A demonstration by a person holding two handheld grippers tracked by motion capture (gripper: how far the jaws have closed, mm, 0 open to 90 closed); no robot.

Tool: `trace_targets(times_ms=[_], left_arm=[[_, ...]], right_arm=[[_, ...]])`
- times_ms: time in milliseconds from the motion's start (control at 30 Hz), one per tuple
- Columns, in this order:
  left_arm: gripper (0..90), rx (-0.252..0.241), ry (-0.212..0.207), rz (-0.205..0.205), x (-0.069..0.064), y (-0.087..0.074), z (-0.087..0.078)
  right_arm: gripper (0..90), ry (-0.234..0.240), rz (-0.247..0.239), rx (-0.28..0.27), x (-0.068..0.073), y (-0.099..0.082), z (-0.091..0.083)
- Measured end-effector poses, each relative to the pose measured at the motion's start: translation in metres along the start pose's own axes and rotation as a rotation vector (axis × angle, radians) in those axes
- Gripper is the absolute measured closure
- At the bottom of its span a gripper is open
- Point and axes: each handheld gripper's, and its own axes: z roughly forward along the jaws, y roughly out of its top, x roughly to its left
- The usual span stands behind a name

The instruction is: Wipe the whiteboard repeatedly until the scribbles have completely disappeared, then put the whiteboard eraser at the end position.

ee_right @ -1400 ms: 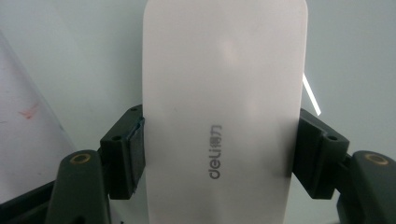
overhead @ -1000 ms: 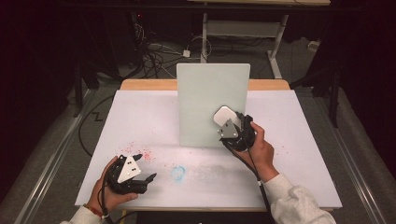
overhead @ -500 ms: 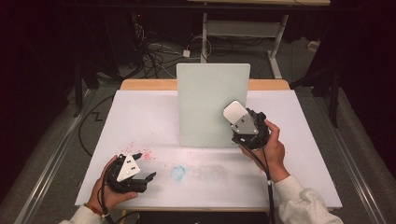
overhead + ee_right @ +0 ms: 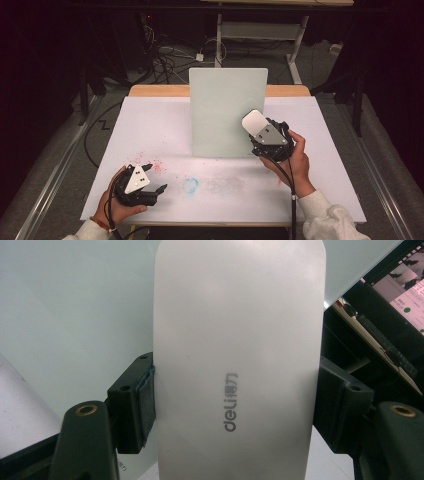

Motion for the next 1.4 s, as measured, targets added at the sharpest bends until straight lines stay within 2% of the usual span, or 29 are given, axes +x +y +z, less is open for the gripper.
trace_targets(times_ms=[333,533,733,1000,1133,1400], left_arm=[[19.6,0.0,0.002,-0.002,0.0,-0.001,0.0],[19.6,-0.003,0.006,0.012,-0.001,0.002,0.0],[19.5,0.003,0.0,0.026,-0.004,0.004,0.002],[19.5,-0.009,0.001,0.024,-0.004,0.006,0.002],[19.5,-0.009,0.002,0.025,-0.004,0.006,0.001],[19.1,-0.016,0.002,0.02,-0.004,0.004,-0.001]], right_arm=[[30.7,0.04,0.014,-0.021,-0.003,-0.002,-0.007],[30.7,0.065,0.029,-0.024,-0.004,-0.006,-0.012],[30.7,0.115,0.047,-0.023,-0.008,-0.012,-0.017],[30.7,0.169,0.037,-0.032,-0.008,-0.015,-0.027],[30.7,0.205,0.055,-0.039,-0.009,-0.016,-0.03],[30.6,0.257,0.034,-0.045,-0.005,-0.015,-0.035]])
